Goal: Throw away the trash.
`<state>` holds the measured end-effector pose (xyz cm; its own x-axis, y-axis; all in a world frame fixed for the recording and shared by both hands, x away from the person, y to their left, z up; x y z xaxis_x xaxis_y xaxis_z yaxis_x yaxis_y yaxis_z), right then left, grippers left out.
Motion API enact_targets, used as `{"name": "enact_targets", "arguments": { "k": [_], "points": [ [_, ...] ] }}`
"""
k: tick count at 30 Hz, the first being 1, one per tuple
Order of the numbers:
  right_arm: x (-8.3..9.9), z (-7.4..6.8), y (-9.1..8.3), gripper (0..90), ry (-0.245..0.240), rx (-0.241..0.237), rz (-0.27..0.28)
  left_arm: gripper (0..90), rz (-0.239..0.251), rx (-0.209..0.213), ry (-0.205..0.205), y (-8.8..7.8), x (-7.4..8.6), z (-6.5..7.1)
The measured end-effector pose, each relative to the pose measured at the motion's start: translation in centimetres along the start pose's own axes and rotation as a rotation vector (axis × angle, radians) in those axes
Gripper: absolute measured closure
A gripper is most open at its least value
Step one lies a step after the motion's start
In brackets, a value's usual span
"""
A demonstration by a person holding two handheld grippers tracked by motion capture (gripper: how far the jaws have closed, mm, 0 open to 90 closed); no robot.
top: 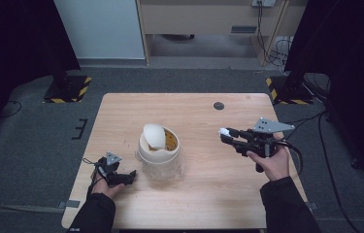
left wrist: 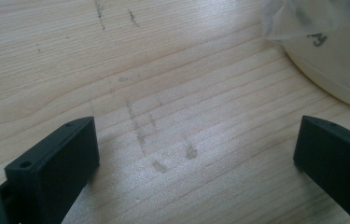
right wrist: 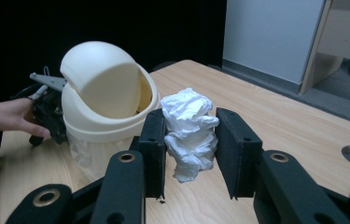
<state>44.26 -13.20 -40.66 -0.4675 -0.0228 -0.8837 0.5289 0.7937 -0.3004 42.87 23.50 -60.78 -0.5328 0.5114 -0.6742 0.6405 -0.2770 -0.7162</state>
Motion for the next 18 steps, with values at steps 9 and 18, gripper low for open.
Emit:
{"name": "enact_targets", "arguments": {
  "k": [9,18],
  "points": [
    [-2.2,-0.7,0.4,65.1,-0.013,-0.012,0.036,0.0,0.000,0.000,0.000,0.0,0.0,0.0],
    [-4.0,-1.8,1.5,65.1,-0.029,-0.041,0.054,0.0,0.000,0.000,0.000,0.0,0.0,0.0]
  ]
}}
Point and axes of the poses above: each handheld gripper's, and its own axes: y roughly forward along the jaws, x roughly out of its underside, z roughly to its right, the point moved 10 cm from there along y, roughly forward along the jaws, and after that the axes turned 15 degrees about y, right-handed, at the moved point
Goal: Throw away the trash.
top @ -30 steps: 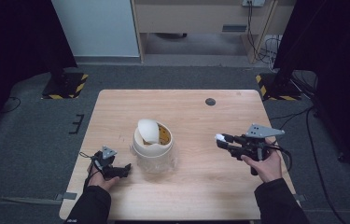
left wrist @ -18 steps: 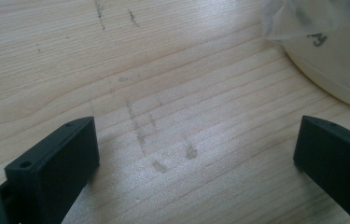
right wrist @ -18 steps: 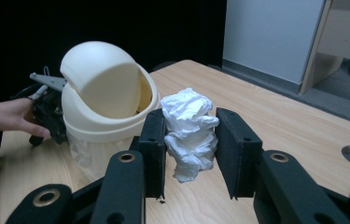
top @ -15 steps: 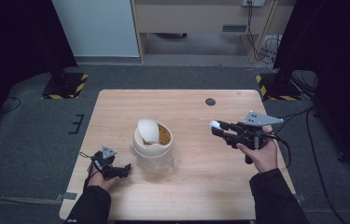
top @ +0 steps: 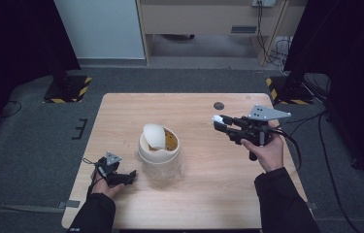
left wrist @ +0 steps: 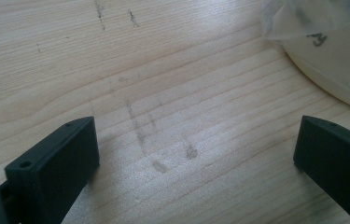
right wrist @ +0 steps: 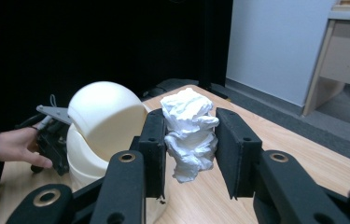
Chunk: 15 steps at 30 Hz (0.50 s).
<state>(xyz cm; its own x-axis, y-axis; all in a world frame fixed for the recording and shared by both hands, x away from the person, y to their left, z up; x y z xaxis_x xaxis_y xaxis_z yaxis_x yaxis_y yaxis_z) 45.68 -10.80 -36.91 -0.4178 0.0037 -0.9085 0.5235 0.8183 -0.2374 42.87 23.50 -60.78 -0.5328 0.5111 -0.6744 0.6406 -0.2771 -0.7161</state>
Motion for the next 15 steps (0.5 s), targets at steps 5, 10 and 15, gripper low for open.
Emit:
{"name": "enact_targets", "arguments": {
  "k": [5,10,15],
  "points": [
    [-0.5,-0.7,1.1,65.1,-0.011,-0.018,-0.006,0.0,0.000,0.000,0.000,0.0,0.0,0.0],
    [-0.8,-1.4,2.3,65.1,-0.032,-0.024,-0.020,0.0,0.000,0.000,0.000,0.0,0.0,0.0],
    [-0.9,-2.1,3.5,65.1,-0.036,-0.040,-0.022,0.0,0.000,0.000,0.000,0.0,0.0,0.0]
  ]
}}
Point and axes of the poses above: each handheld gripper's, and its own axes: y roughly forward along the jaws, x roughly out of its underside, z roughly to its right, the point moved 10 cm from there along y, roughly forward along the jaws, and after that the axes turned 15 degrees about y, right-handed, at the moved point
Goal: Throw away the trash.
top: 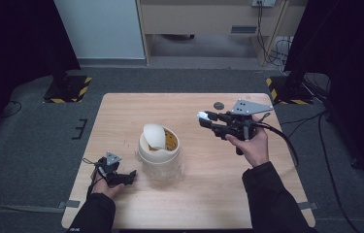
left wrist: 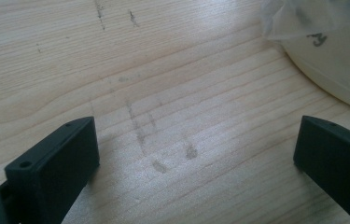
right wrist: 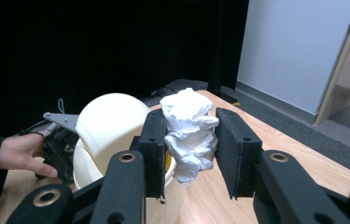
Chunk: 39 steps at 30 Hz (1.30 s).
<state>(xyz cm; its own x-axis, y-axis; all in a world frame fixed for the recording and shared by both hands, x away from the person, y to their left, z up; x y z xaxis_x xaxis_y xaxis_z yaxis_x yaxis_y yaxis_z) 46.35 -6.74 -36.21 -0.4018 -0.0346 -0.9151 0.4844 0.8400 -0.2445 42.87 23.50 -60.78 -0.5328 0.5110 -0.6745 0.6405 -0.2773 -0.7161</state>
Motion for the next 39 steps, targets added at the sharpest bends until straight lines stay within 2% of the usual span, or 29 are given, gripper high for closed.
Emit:
{"name": "enact_targets", "arguments": {
  "k": [9,17,28,39],
  "points": [
    [0.1,-0.7,1.8,65.2,0.010,-0.034,-0.006,0.0,0.000,0.000,0.000,0.0,0.0,0.0],
    [0.4,-0.9,2.8,65.2,0.016,-0.044,-0.010,0.0,0.000,0.000,0.000,0.0,0.0,0.0],
    [2.7,-1.4,5.2,65.2,0.022,-0.069,-0.062,0.0,0.000,0.000,0.000,0.0,0.0,0.0],
    [5.0,-1.3,7.1,65.2,0.018,-0.067,-0.128,0.0,0.000,0.000,0.000,0.0,0.0,0.0]
  ]
}}
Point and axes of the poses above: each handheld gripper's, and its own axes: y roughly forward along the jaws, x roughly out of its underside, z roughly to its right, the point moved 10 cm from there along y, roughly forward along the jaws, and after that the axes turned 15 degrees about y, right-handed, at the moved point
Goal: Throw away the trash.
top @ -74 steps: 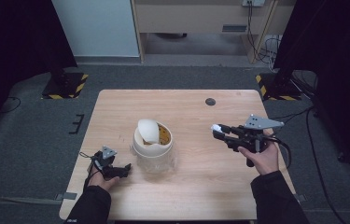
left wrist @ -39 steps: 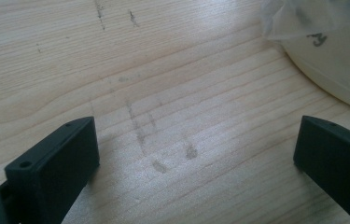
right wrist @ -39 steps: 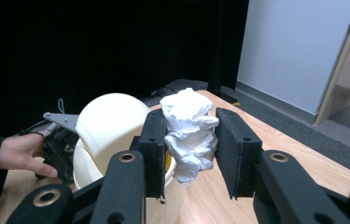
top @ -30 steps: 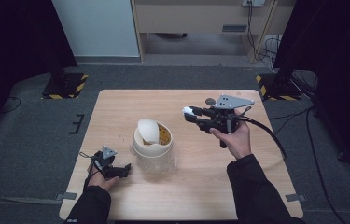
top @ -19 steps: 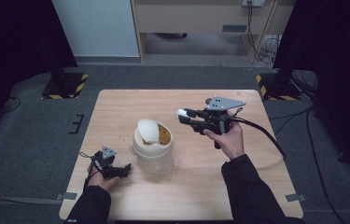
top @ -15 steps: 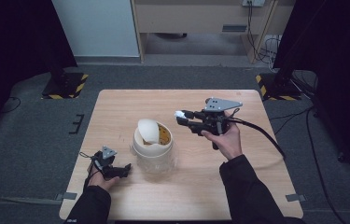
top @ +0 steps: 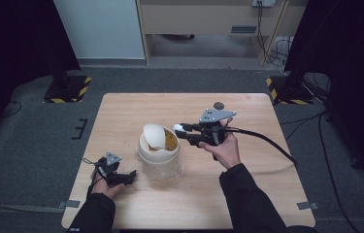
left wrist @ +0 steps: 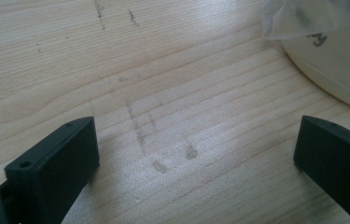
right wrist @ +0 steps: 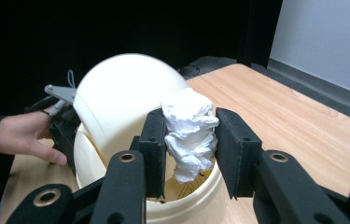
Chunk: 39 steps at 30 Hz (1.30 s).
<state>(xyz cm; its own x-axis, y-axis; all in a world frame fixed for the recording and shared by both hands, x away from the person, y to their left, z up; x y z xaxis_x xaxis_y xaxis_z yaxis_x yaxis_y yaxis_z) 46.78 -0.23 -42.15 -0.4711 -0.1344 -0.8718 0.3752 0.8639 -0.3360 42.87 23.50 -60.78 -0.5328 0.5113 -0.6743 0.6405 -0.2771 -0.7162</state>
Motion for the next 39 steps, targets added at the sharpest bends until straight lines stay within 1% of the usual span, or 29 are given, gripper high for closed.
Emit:
{"name": "enact_targets", "arguments": {
  "k": [19,24,32,34,35,39],
  "points": [
    [2.1,0.3,2.3,65.1,0.001,0.000,-0.065,0.0,0.000,0.000,0.000,0.0,0.0,0.0],
    [3.0,0.4,2.9,64.8,-0.002,-0.002,-0.094,0.0,0.000,0.000,0.000,0.0,0.0,0.0],
    [3.6,0.5,3.5,64.0,0.001,-0.004,-0.116,0.0,0.000,0.001,0.001,0.0,0.0,0.0],
    [3.7,0.4,3.5,62.2,0.009,-0.006,-0.121,0.0,0.000,0.001,0.001,0.0,0.0,0.0],
    [3.7,0.4,3.5,59.5,0.017,-0.010,-0.124,0.0,0.000,0.001,0.001,0.0,0.0,0.0],
    [3.4,0.3,3.2,54.9,0.014,-0.011,-0.115,0.0,0.000,0.001,0.001,0.0,0.0,0.0]
  ]
}}
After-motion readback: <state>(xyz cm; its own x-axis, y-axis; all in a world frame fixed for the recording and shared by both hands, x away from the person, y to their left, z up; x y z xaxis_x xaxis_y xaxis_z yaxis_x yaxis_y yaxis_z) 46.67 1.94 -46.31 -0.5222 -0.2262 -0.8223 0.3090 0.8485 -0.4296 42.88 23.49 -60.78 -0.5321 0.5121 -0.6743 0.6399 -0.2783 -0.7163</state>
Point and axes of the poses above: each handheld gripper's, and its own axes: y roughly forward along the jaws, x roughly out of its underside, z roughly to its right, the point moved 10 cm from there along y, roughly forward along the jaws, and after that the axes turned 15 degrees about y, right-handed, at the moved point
